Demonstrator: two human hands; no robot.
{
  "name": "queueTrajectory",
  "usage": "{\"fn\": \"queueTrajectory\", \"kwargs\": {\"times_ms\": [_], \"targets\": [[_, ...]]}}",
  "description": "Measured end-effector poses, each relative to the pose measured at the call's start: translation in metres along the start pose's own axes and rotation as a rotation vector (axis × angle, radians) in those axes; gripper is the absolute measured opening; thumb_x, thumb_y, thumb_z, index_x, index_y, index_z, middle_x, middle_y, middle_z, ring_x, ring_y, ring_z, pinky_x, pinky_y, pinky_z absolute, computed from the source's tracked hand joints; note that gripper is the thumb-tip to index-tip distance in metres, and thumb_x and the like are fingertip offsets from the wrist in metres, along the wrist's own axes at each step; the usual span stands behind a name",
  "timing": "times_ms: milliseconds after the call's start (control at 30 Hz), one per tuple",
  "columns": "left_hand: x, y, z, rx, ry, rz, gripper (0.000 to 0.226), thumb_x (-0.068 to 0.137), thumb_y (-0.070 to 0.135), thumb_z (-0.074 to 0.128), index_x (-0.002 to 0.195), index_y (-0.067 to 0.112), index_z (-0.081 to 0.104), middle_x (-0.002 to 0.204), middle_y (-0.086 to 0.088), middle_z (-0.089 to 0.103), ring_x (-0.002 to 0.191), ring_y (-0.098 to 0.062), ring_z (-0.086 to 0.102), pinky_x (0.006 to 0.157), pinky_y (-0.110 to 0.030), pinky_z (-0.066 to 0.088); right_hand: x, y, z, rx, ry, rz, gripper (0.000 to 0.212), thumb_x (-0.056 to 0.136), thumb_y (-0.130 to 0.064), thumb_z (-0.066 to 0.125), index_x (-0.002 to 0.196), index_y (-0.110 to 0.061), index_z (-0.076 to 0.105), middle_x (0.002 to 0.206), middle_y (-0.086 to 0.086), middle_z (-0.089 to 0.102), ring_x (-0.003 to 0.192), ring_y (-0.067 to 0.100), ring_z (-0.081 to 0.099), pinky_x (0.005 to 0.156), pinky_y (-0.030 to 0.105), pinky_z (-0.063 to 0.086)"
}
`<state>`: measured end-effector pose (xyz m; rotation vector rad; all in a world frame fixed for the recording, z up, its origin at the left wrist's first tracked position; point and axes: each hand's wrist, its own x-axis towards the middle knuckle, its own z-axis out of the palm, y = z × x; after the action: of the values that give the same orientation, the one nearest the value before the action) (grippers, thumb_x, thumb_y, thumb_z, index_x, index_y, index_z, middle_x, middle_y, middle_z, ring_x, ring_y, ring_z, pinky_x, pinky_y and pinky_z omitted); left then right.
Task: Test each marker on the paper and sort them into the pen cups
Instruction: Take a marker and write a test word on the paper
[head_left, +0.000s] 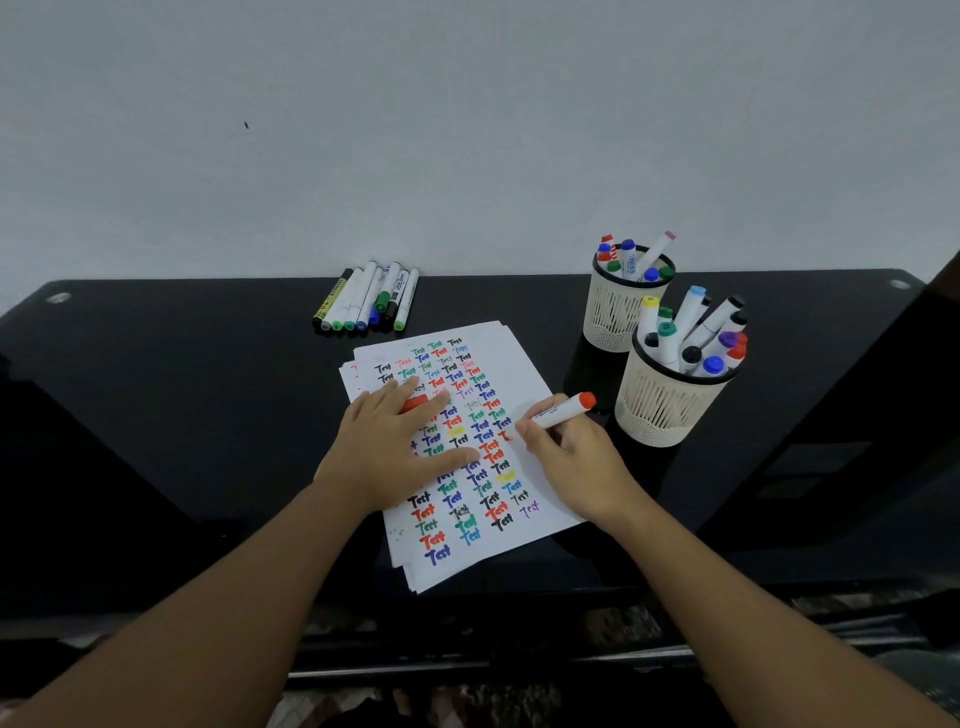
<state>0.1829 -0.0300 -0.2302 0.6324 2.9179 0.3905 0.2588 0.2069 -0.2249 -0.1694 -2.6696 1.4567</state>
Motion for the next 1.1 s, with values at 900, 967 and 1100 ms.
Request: {"fn": "queueTrajectory", "kwargs": {"times_ms": [900,967,1100], "targets": [[0.0009,-0.0005,0.0002,-0.006,0.000,0.001,0.110,0.063,0.106,0.021,0.157,0.050,0.020,0.170,0.010,0.006,0.156,-0.016,0.001,0.126,-0.048,-0.001,0.0020,0.0030,0.0010,0.004,0.044,0.006,0.009,0.106,-0.036,0.056,0.104,-0.030,0.062,0.101,-0.014,0.069,0.096,0.005,0.065,0.087,0.034,0.054],[0.0013,-0.0005,0.0007,0.000,0.005,0.006,0.107,0.066,0.104,0.025,0.157,0.050,0.020,0.170,0.010,0.006,0.156,-0.017,0.001,0.126,-0.047,-0.001,0.0027,0.0032,0.0014,-0.008,0.041,0.000,0.011,0.106,-0.037,0.055,0.107,-0.028,0.062,0.101,-0.014,0.069,0.096,0.005,0.065,0.087,0.035,0.054],[0.0012,-0.0007,0.0005,0.001,0.007,0.004,0.102,0.070,0.101,0.031,0.157,0.049,0.021,0.170,0.009,0.007,0.156,-0.017,0.002,0.126,-0.047,-0.001,0.0014,0.0012,0.0004,-0.016,0.029,-0.001,0.012,0.107,-0.036,0.055,0.106,-0.026,0.062,0.100,-0.011,0.069,0.095,0.006,0.065,0.086,0.034,0.055]]}}
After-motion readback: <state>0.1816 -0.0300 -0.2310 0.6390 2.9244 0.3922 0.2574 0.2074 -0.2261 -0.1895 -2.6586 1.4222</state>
